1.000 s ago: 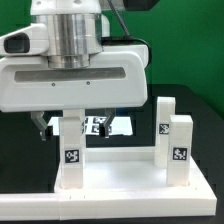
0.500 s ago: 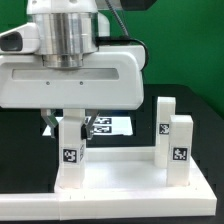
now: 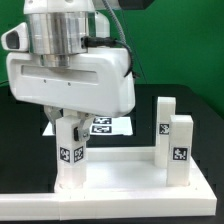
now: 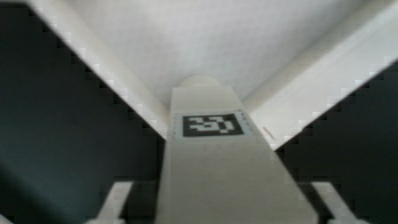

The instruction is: Assemble desk

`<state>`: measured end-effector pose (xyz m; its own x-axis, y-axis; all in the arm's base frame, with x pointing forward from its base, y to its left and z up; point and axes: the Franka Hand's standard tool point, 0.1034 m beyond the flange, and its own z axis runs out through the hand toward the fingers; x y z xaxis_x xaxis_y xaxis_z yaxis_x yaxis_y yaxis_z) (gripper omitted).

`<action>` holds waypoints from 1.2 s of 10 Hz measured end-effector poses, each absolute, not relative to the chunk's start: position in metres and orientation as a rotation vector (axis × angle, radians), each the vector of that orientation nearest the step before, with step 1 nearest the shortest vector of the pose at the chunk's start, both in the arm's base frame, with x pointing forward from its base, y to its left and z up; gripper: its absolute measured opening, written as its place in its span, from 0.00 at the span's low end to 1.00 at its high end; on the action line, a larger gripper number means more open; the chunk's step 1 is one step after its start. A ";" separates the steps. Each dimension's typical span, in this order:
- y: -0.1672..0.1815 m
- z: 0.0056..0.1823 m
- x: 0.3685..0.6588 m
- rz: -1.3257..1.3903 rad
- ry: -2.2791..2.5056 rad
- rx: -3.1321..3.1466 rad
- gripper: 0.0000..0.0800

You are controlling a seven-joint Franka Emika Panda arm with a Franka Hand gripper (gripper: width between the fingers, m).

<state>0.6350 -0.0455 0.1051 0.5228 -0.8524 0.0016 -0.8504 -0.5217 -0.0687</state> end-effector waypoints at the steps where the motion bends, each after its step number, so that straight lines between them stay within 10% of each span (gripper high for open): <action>1: -0.047 0.104 0.635 -0.034 1.715 -2.530 0.36; 5: -0.050 0.103 0.634 -0.019 1.994 -2.269 0.36; 7: -0.049 0.103 0.634 -0.032 1.869 -2.384 0.46; 9: -0.042 0.103 0.637 -0.086 1.346 -2.720 0.77; 12: -0.034 0.103 0.636 -0.115 1.093 -2.833 0.81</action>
Offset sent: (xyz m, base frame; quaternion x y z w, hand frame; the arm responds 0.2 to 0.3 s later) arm 0.0000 -0.0080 0.0044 0.0659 0.0198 0.2044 0.9765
